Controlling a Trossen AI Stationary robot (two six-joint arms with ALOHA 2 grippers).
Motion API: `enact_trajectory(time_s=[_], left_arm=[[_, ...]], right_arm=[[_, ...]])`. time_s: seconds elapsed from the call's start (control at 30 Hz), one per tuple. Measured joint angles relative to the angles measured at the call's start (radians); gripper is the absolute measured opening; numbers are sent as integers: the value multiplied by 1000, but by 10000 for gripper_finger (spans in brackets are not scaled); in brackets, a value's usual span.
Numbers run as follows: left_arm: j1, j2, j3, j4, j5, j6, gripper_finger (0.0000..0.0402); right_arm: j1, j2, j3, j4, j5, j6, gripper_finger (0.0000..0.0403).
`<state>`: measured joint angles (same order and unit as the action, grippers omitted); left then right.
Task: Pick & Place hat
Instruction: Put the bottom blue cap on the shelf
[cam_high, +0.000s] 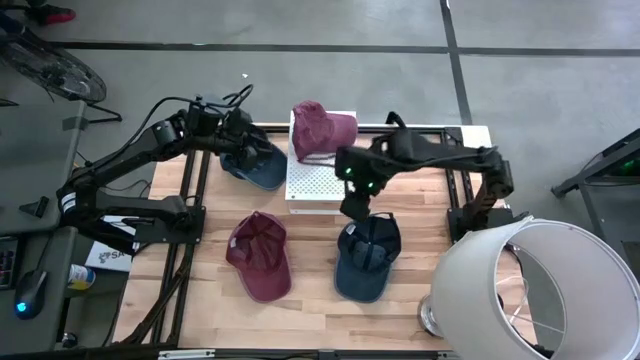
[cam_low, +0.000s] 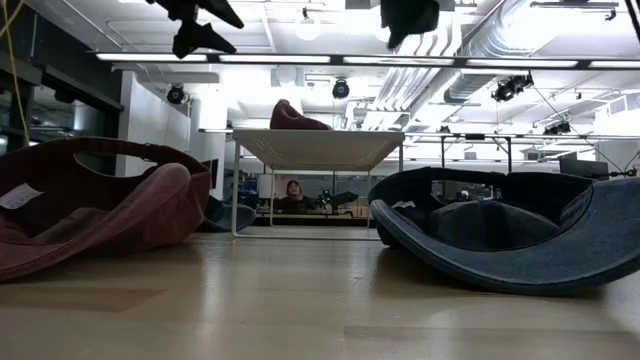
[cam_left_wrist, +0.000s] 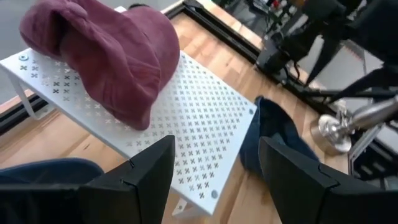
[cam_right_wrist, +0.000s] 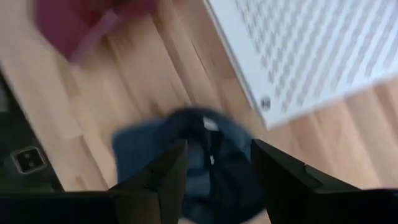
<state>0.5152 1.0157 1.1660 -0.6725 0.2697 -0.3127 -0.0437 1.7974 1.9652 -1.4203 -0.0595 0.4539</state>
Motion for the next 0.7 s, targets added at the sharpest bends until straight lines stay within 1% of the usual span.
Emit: enact_trajectory(time_s=[0.1, 0.17, 0.3, 0.37, 0.53, 0.7], left_arm=[[0, 0, 0, -17, 18, 26, 231], [0, 0, 0, -19, 35, 43, 231], [0, 0, 0, -20, 61, 62, 231], [0, 0, 0, -21, 69, 74, 231], [0, 0, 0, -38, 80, 81, 231], [0, 0, 0, -45, 85, 91, 231]], right_arm=[[22, 40, 0, -102, 5, 52, 169], [40, 66, 0, -150, 31, 73, 170], [82, 72, -63, -103, 69, 53, 169], [99, 70, -118, -106, 77, 59, 170], [133, 58, -306, -128, 75, 141, 170], [145, 36, -458, -41, 104, 162, 170]])
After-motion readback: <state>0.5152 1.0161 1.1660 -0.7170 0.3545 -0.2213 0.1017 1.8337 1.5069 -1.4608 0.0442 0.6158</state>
